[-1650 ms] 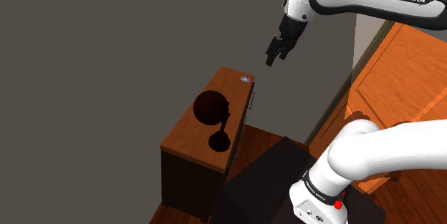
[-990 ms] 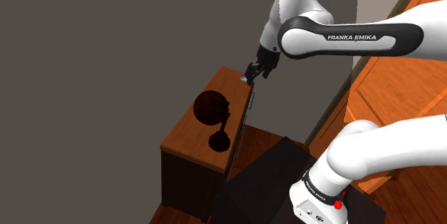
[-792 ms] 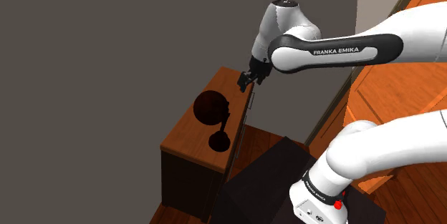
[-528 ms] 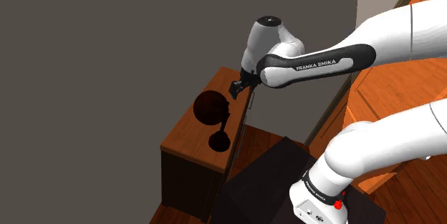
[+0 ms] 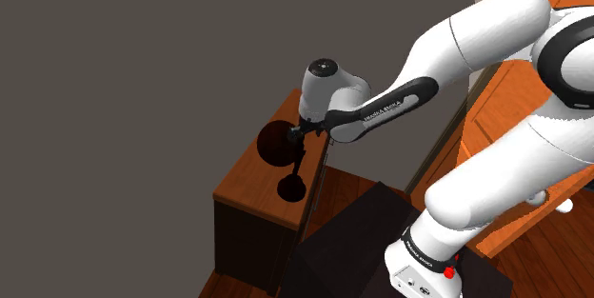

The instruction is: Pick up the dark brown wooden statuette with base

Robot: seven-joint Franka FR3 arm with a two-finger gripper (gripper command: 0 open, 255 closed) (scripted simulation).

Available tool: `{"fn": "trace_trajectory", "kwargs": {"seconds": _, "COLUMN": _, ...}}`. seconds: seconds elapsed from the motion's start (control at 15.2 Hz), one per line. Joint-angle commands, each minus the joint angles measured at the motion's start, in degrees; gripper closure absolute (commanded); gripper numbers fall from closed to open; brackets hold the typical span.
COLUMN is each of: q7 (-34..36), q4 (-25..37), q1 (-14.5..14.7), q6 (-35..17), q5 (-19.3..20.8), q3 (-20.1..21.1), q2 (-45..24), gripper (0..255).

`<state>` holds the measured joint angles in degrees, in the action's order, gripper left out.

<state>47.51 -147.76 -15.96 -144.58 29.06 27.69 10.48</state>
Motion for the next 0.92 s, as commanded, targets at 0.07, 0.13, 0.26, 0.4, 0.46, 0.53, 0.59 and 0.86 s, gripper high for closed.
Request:
{"fn": "trace_trajectory", "kwargs": {"seconds": 0.07, "q7": 10.7, "q4": 2.2, "q1": -3.1, "q6": -1.8, "q5": 10.6, "q3": 2.2, "q2": -6.9, "gripper": 0}}
{"fn": "trace_trajectory", "kwargs": {"seconds": 0.13, "q7": 11.9, "q4": 2.2, "q1": -3.2, "q6": -2.1, "q5": 11.9, "q3": 2.1, "q2": -7.8, "gripper": 0}}
{"fn": "trace_trajectory", "kwargs": {"seconds": 0.26, "q7": 14.3, "q4": 2.4, "q1": -3.4, "q6": -2.8, "q5": 14.7, "q3": 2.1, "q2": -9.5, "gripper": 0}}
{"fn": "trace_trajectory", "kwargs": {"seconds": 0.4, "q7": 16.9, "q4": 2.6, "q1": -3.6, "q6": -3.4, "q5": 17.6, "q3": 2.0, "q2": -11.3, "gripper": 0}}
{"fn": "trace_trajectory", "kwargs": {"seconds": 0.46, "q7": 18.1, "q4": 2.7, "q1": -3.6, "q6": -3.6, "q5": 19.1, "q3": 1.8, "q2": -12.2, "gripper": 0}}
{"fn": "trace_trajectory", "kwargs": {"seconds": 0.53, "q7": 20.2, "q4": 2.9, "q1": -3.7, "q6": -3.9, "q5": 21.4, "q3": 1.6, "q2": -13.7, "gripper": 0}}
{"fn": "trace_trajectory", "kwargs": {"seconds": 0.59, "q7": 20.2, "q4": 2.9, "q1": -3.6, "q6": -3.9, "q5": 21.4, "q3": 1.6, "q2": -13.7, "gripper": 0}}
{"fn": "trace_trajectory", "kwargs": {"seconds": 0.86, "q7": 20.5, "q4": 2.9, "q1": -3.5, "q6": -4.0, "q5": 21.7, "q3": 1.6, "q2": -13.8, "gripper": 255}}
